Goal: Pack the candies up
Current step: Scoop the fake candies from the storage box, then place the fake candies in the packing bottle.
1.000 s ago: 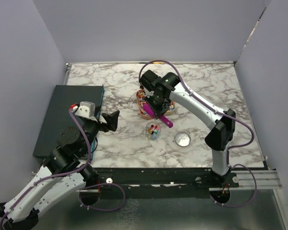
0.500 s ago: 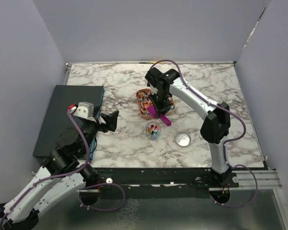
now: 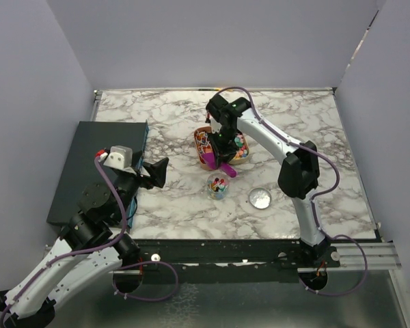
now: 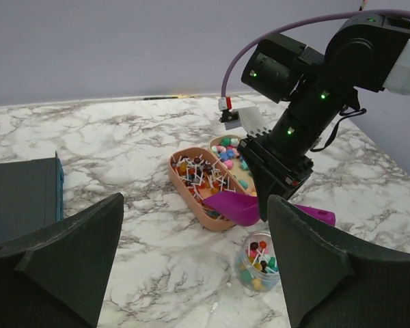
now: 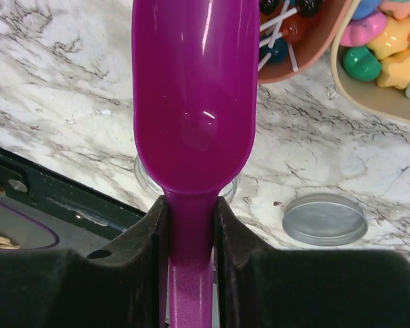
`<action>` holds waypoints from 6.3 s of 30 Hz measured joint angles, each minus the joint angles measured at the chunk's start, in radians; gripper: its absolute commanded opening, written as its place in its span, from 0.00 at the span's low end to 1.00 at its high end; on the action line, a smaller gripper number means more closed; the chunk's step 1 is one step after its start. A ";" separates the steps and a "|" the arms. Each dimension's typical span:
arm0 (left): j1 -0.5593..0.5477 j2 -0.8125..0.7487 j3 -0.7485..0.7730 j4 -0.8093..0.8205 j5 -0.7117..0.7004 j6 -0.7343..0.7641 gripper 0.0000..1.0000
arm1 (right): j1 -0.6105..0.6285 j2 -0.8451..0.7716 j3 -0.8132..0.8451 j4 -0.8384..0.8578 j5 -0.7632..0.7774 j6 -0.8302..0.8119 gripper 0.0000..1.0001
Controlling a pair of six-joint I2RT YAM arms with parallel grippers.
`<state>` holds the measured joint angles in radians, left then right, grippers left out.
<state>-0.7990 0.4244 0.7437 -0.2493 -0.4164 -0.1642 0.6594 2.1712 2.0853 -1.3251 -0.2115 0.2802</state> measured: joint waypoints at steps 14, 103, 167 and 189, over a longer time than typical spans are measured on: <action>0.000 -0.008 0.000 0.000 -0.004 0.000 0.86 | -0.040 0.045 0.029 0.007 -0.046 0.000 0.01; -0.006 -0.006 0.000 -0.002 -0.049 0.002 0.85 | -0.093 0.173 0.004 0.337 -0.032 0.040 0.01; 0.001 0.077 0.000 -0.003 -0.060 0.013 0.82 | -0.032 -0.482 -0.849 0.941 0.158 -0.128 0.01; 0.005 0.201 0.000 0.025 0.064 -0.020 0.84 | 0.045 -0.880 -1.072 0.888 -0.020 -0.520 0.01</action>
<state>-0.7940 0.6250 0.7433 -0.2245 -0.3527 -0.1841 0.7048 1.2911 1.0138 -0.4374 -0.2314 -0.2394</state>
